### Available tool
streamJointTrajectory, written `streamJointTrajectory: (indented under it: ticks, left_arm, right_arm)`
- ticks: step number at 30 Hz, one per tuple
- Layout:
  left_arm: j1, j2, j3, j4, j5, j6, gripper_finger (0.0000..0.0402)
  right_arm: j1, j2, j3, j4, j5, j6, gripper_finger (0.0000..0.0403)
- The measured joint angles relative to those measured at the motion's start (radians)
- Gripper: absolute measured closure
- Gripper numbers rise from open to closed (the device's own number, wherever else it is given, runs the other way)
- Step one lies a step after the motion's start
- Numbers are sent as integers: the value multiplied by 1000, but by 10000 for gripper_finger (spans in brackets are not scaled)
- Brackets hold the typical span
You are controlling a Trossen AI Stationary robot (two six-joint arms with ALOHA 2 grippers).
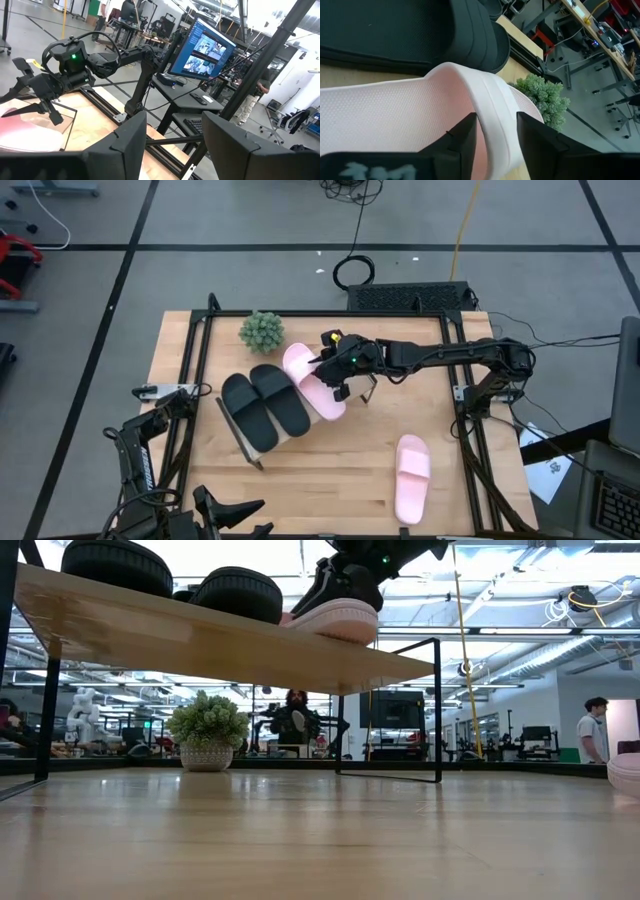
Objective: Pick and place slides into the shelf
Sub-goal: Put the left pink slide on the shelf, then put the pink slide on the shelf
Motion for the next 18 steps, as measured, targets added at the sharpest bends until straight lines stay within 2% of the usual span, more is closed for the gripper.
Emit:
streamJointTrajectory:
  ticks: [13,18]
  left_arm:
    - [0,0,0,-3,0,1,211]
    - [0,0,0,-9,0,3,211]
  right_arm:
    - [22,-13,0,-19,7,28,194]
    - [53,-53,0,-15,98,6,178]
